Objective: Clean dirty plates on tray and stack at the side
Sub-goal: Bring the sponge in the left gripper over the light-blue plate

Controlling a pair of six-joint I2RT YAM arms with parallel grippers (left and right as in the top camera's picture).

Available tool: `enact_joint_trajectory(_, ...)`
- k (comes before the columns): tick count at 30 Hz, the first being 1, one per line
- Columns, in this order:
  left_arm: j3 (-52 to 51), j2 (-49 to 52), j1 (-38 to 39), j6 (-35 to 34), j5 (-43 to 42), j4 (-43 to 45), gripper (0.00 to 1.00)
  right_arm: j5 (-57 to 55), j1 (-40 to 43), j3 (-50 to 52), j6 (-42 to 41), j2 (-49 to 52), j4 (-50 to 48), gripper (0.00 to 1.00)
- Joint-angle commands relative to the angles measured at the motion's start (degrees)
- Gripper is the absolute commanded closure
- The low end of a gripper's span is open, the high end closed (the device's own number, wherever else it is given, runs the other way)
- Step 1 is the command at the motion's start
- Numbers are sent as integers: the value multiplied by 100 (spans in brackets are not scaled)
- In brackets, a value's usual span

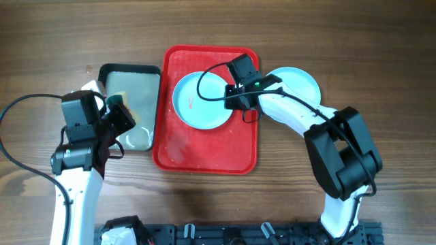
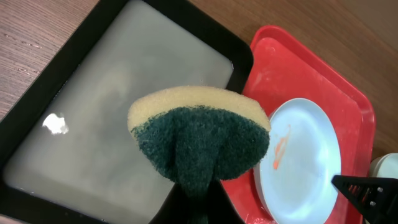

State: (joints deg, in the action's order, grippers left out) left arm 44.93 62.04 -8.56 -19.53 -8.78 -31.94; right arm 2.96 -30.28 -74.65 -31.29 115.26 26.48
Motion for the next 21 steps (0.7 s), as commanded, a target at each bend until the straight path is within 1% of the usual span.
enact_joint_trajectory(1,-37,24,-28,136,52,13,96,-26,24,0,17,-76,144,96)
enact_joint_trajectory(3,-37,24,-28,136,50,15,96,-42,24,-2,153,-179,111,95)
enact_joint_trajectory(6,-37,24,-28,136,-85,13,96,-39,24,-2,297,-280,31,87)
enact_joint_trajectory(10,-35,24,-28,170,-254,22,96,-39,24,-2,306,-275,20,63)
enact_joint_trajectory(11,-33,24,-28,278,-258,44,96,-39,24,-2,306,-275,20,60)
enact_joint_trajectory(14,136,81,-15,483,-297,-11,96,-37,24,-2,343,-275,42,57)
enact_joint_trajectory(16,507,256,15,570,-317,-278,96,-37,24,-2,457,-275,35,55)
enact_joint_trajectory(18,1078,566,70,586,-319,-719,96,-35,24,-2,457,-275,20,53)
enact_joint_trajectory(21,2164,1287,264,710,-319,-1550,96,-35,24,-2,455,-275,2,50)
